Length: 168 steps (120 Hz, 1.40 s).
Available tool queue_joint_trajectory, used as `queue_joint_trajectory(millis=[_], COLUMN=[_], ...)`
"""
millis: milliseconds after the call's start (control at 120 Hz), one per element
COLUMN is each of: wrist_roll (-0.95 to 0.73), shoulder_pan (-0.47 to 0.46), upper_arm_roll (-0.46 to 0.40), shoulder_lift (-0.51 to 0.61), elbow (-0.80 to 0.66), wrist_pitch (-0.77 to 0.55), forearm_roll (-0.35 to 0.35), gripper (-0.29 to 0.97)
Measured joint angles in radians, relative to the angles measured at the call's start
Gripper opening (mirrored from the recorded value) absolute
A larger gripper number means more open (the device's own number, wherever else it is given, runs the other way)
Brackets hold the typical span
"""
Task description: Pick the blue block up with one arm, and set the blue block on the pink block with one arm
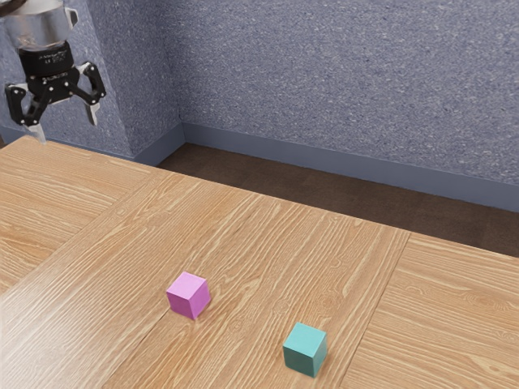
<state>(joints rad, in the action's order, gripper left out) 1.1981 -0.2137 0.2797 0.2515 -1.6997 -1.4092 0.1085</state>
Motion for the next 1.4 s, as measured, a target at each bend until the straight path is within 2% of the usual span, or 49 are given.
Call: queue_joint_trajectory(millis=[217, 367, 475, 550, 667, 833, 908, 1100, 1225, 1325, 1400], wrist_roll=[0.102, 0.156, 0.159, 0.088, -0.035, -0.206, -0.277, -0.512, -0.633, -0.698, -0.735], shoulder_pan=[0.013, 0.005, -0.067, -0.085, -0.112, -0.173, -0.183, -0.202, -0.205, -0.208, -0.214], upper_arm_roll=[-0.005, -0.002, -0.015, -0.085, -0.192, -0.272, -0.315, -0.335, -0.337, -0.337, -0.338], shoulder_lift=[0.029, 0.024, -0.001, -0.019, -0.124, -0.157, -0.166, -0.241, -0.283, -0.228, -0.251], elbow=[-0.002, -0.067, -0.104, -0.131, -0.159, -0.357, -0.396, -0.399, -0.402, -0.468, -0.483], wrist_pitch=[-0.074, -0.034, -0.030, -0.060, -0.118, -0.347, -0.438, -0.582, -0.660, -0.705, -0.739], forearm_roll=[0.003, -0.005, -0.052, -0.065, -0.079, -0.089, -0.092, -0.091, -0.119, -0.149, -0.184], gripper=[0.68, 0.68, 0.68, 0.68, 0.68, 0.68, 0.68, 0.68, 0.68, 0.68, 0.68])
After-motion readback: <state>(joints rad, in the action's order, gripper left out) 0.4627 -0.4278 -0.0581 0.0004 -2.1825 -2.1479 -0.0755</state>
